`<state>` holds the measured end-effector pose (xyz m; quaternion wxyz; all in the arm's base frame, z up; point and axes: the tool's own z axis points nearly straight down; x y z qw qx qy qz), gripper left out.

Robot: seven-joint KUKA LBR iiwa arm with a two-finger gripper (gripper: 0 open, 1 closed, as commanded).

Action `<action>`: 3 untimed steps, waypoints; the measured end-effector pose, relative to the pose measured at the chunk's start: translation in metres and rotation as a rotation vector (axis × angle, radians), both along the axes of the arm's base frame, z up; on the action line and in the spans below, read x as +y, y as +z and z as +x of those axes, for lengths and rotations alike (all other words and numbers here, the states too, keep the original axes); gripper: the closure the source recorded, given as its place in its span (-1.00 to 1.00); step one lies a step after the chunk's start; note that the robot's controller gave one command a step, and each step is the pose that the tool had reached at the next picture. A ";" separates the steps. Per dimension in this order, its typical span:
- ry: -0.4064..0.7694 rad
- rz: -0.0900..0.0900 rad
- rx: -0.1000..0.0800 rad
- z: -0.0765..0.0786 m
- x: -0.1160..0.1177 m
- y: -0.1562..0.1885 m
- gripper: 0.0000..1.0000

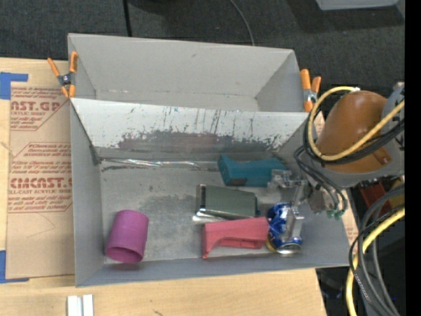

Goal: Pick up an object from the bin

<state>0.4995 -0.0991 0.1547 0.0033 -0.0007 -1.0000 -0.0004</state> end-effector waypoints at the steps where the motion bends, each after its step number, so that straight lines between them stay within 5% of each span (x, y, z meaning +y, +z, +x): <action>1: 0.001 -0.001 -0.007 0.001 0.000 0.004 -1.00; 2: 0.102 -0.003 -0.014 0.000 0.007 -0.013 -1.00; 3: 0.376 0.001 -0.006 -0.004 0.022 -0.049 -1.00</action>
Offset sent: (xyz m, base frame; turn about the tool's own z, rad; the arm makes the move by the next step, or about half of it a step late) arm -0.0120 0.0273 -0.0747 -0.3796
